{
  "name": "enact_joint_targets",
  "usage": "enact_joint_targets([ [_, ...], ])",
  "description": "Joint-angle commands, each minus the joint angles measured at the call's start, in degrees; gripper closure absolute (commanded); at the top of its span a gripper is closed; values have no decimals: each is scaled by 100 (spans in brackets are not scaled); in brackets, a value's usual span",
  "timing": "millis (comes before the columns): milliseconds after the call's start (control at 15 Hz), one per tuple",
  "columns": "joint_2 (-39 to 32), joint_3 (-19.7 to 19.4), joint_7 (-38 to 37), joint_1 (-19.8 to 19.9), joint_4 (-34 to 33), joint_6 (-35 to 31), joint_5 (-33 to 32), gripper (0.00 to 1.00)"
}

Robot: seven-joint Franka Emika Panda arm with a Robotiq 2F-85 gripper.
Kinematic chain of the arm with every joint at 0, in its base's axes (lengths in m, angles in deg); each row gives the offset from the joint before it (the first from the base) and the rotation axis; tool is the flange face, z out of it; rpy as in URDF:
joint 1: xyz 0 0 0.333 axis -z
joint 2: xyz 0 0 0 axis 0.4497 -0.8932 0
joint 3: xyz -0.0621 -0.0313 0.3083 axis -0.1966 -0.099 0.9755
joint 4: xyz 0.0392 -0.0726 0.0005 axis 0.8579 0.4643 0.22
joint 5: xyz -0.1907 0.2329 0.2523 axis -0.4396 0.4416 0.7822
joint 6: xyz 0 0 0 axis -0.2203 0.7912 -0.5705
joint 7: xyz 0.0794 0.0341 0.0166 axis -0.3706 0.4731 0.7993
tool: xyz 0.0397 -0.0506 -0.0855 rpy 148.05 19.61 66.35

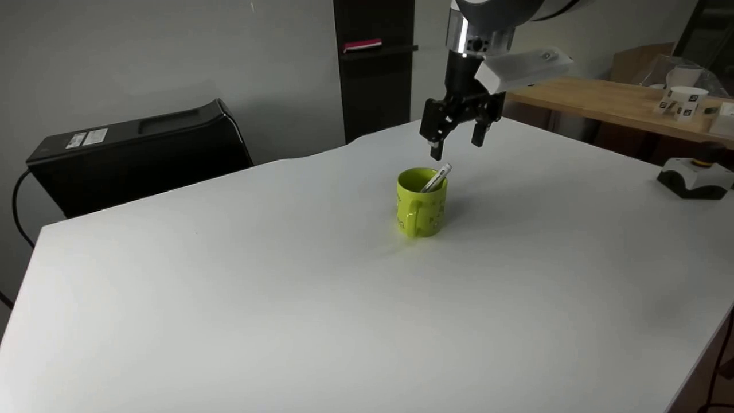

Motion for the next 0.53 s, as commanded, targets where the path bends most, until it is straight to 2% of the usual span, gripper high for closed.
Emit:
enact_joint_targets([
  [0, 171, 349, 191, 344, 147, 2, 574, 0],
  [467, 146, 692, 616, 620, 209, 11, 1241, 0],
])
